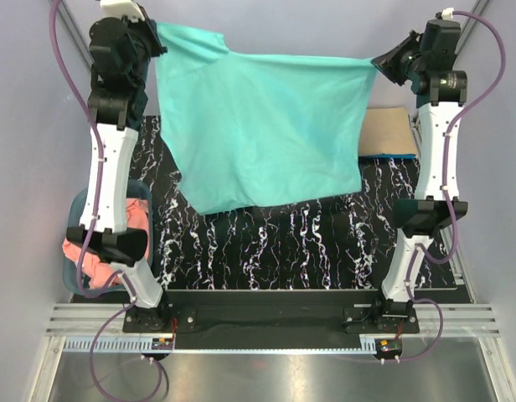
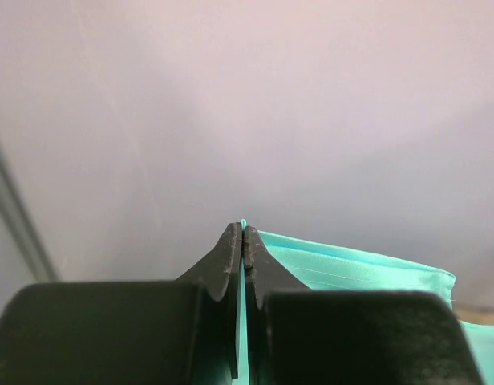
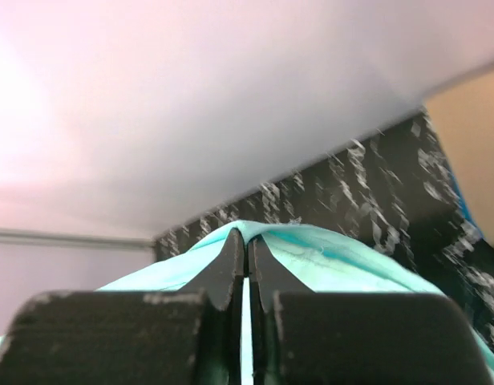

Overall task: Fold and stack the t-shirts
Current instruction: Flatten the tshirt out

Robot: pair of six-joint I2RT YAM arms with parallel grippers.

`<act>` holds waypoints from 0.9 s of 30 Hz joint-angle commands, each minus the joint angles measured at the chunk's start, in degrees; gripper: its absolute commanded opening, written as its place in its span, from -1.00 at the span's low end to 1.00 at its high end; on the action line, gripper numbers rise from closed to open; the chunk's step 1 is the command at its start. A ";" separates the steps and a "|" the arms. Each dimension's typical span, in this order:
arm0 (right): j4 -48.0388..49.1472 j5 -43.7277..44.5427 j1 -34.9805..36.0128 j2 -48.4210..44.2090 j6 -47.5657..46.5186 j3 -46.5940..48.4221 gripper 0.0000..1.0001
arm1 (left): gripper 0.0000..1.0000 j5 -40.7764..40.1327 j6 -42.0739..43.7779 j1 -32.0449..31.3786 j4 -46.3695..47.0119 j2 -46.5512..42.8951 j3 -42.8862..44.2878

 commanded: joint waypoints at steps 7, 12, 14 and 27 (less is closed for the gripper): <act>23.41 -1.86 -0.24 -1.89 4.79 1.70 -1.00 | -1.00 11.78 -4.84 7.09 26.20 3.85 12.60; 21.40 -2.74 -0.51 -5.49 3.12 -4.88 -1.00 | -1.00 20.05 -9.43 8.95 25.59 3.42 9.09; 18.33 -2.65 -0.51 -8.20 2.41 -10.38 -1.00 | -1.00 21.29 -9.70 8.95 24.97 -0.70 4.36; 12.88 -4.16 0.72 -35.45 2.33 -67.62 -1.00 | -1.00 11.28 -21.82 8.59 12.08 -56.29 -70.66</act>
